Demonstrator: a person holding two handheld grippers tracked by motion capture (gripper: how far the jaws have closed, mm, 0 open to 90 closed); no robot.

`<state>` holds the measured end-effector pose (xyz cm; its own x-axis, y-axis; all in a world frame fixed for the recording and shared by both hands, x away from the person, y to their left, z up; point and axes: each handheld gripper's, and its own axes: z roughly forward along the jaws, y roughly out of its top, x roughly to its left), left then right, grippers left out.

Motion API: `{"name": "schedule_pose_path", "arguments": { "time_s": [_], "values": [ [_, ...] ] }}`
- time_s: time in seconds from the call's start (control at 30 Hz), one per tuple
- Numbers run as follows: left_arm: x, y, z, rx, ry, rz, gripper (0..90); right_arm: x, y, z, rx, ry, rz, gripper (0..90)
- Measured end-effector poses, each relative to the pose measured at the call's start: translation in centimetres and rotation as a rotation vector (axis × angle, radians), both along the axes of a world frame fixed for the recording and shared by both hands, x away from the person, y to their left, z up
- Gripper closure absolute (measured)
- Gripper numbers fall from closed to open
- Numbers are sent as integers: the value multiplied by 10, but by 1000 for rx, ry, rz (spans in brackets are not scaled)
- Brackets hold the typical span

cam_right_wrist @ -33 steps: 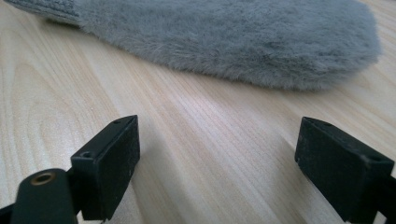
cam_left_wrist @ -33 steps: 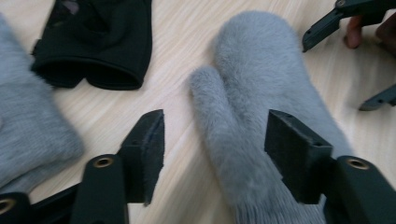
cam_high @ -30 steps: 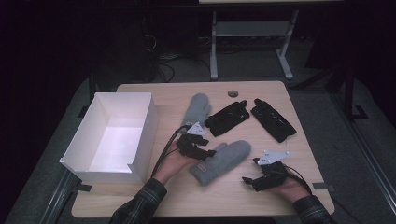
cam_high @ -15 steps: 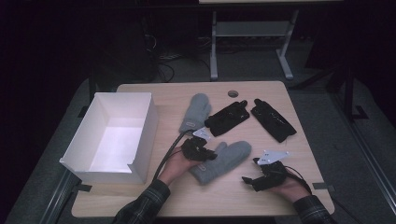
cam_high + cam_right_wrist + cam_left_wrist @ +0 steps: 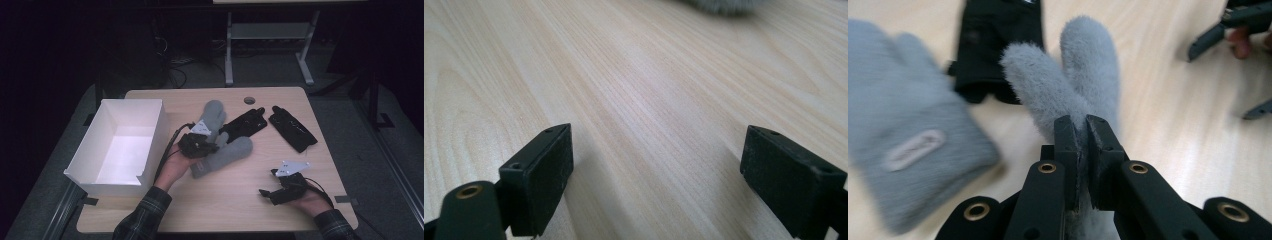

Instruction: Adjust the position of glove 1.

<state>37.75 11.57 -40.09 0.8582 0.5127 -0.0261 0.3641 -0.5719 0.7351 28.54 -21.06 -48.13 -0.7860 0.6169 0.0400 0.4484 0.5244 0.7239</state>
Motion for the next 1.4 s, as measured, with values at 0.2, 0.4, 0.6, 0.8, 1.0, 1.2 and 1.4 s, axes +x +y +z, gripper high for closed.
{"name": "schedule_pose_path", "arguments": {
  "time_s": [0.2,0.4,0.6,0.8,1.0,1.2,1.4],
  "values": [
    [-7,-2,-10,-17,19,8,820,1,0,0,0,1,-5,135],
    [-23,-12,-10,-31,40,-61,753,0,0,0,0,2,-8,134],
    [-28,-13,-5,-56,28,-75,695,0,0,0,0,2,-8,133],
    [-32,-4,-1,-58,32,-56,833,0,0,0,0,2,-8,133],
    [-27,11,-19,26,52,0,873,0,0,0,-1,2,-8,133],
    [-27,18,-35,76,124,29,874,0,0,0,0,2,-10,133],
    [-41,20,-39,40,165,16,878,0,0,0,0,2,-10,133]
  ]
}}
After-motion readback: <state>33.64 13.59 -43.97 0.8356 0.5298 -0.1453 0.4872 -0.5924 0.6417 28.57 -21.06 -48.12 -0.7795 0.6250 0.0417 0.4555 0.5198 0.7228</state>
